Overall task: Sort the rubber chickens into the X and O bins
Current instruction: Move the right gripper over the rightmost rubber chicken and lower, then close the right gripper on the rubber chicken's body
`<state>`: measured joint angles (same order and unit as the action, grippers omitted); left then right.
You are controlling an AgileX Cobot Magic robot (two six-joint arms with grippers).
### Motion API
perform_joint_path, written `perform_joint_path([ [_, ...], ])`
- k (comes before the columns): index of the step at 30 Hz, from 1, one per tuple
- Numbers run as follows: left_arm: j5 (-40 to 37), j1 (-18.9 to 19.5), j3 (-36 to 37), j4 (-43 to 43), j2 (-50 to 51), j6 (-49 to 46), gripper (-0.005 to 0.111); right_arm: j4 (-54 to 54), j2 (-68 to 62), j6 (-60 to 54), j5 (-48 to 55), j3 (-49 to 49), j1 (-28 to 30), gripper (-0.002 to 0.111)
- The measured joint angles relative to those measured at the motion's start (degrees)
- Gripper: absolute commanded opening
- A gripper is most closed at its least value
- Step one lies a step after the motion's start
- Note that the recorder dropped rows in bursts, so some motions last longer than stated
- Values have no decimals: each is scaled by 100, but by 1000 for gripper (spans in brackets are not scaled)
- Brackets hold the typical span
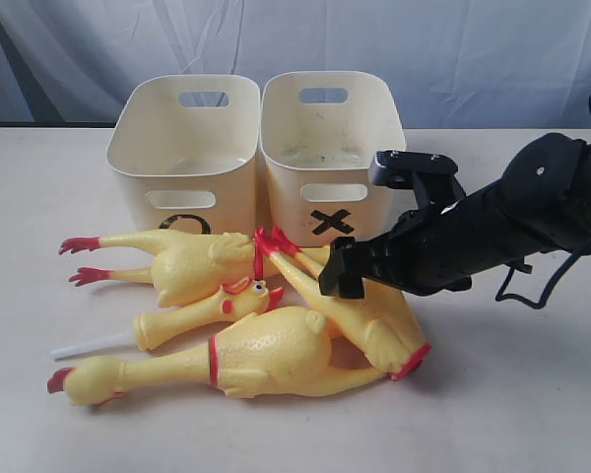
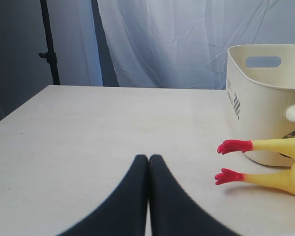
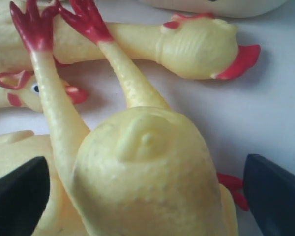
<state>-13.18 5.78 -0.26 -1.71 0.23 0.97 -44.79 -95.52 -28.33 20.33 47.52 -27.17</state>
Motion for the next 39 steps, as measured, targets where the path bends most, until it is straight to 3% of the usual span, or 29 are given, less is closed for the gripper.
perform_joint_path([
  [6, 0, 0, 0, 0, 0, 0, 0, -61, 0, -24, 0, 0, 0, 75],
  [14, 0, 0, 0, 0, 0, 0, 0, -190, 0, -24, 0, 0, 0, 65],
  [23, 0, 0, 0, 0, 0, 0, 0, -316, -88, -24, 71, 0, 0, -1],
  [39, 0, 0, 0, 0, 0, 0, 0, -316, -22, -14, 282, 0, 0, -1],
])
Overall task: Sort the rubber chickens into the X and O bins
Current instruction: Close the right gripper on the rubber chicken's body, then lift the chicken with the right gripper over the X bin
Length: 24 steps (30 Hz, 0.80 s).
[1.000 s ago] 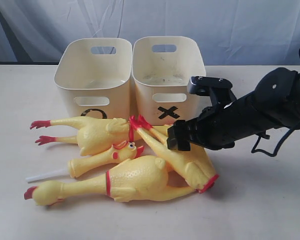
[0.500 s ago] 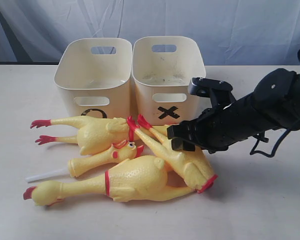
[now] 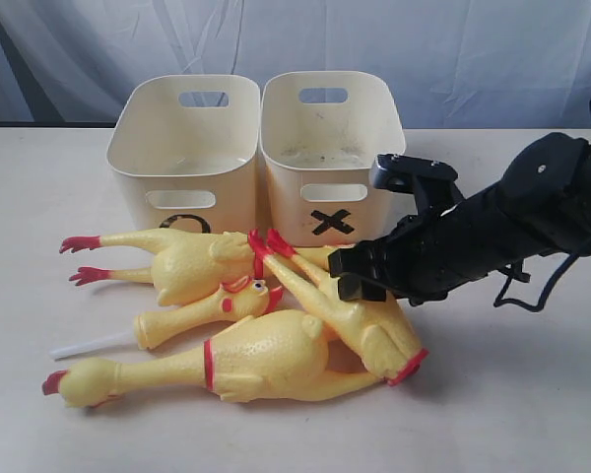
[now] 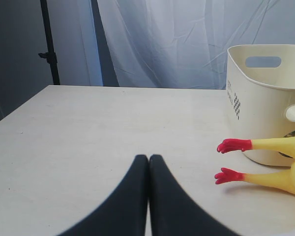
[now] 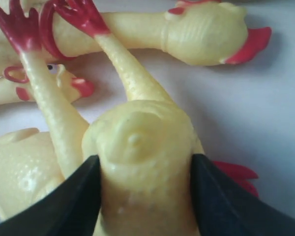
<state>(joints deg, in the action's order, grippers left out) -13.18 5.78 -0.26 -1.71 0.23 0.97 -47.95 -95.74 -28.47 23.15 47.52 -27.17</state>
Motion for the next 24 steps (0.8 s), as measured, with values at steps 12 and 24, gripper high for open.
perform_joint_path([
  [12, 0, 0, 0, 0, 0, 0, 0, 11, 1190, 0, 268, 0, -10, -1],
  [24, 0, 0, 0, 0, 0, 0, 0, -509, 1740, 10, -570, 0, -10, -1],
])
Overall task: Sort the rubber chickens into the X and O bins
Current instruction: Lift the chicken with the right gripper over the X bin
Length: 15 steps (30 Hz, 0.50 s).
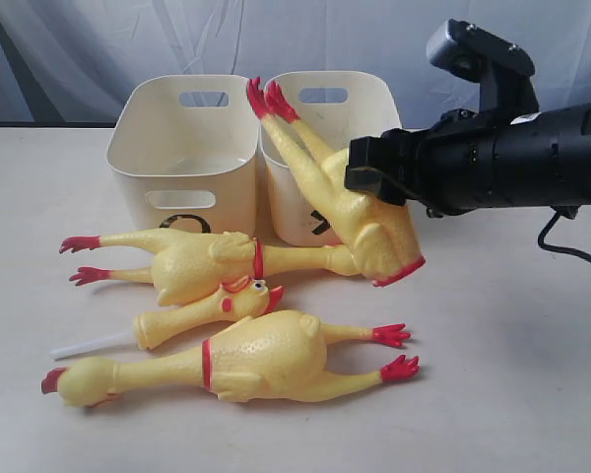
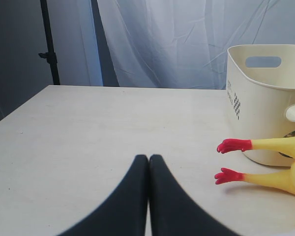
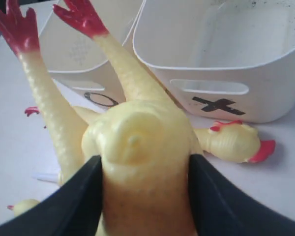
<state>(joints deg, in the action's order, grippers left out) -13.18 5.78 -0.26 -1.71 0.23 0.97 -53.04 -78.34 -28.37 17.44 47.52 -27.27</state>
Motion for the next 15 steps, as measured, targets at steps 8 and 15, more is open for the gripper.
perform_joint_path([
  [8, 0, 0, 0, 0, 0, 0, 0, -593, 24, 0, -151, 0, 0, -1],
  [15, 0, 0, 0, 0, 0, 0, 0, -947, 24, 0, -881, 0, 0, -1],
])
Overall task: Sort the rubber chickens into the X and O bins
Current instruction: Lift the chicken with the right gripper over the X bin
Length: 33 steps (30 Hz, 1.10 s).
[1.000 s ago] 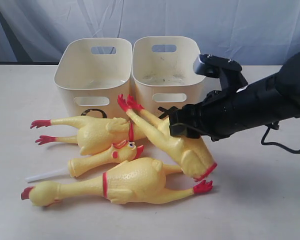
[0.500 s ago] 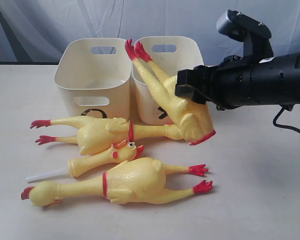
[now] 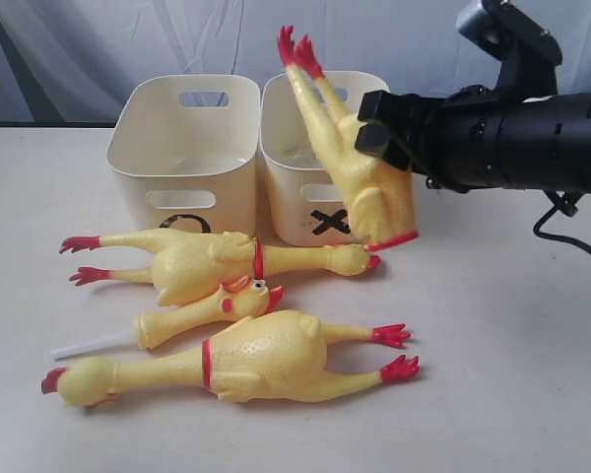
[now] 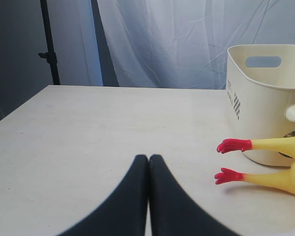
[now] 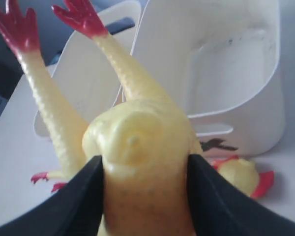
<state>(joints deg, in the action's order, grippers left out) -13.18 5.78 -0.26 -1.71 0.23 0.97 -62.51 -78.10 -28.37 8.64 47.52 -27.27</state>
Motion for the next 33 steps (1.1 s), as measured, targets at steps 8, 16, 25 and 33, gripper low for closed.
perform_joint_path([
  [8, 0, 0, 0, 0, 0, 0, 0, -83, -123, 0, -743, 387, 0, -1],
  [16, 0, 0, 0, 0, 0, 0, 0, -16, -712, 0, -906, 1136, 0, -1],
  [25, 0, 0, 0, 0, 0, 0, 0, 271, -1396, 0, -1311, 1548, 0, -1],
  [33, 0, 0, 0, 0, 0, 0, 0, 519, -1880, 12, -1763, 1632, 0, -1],
])
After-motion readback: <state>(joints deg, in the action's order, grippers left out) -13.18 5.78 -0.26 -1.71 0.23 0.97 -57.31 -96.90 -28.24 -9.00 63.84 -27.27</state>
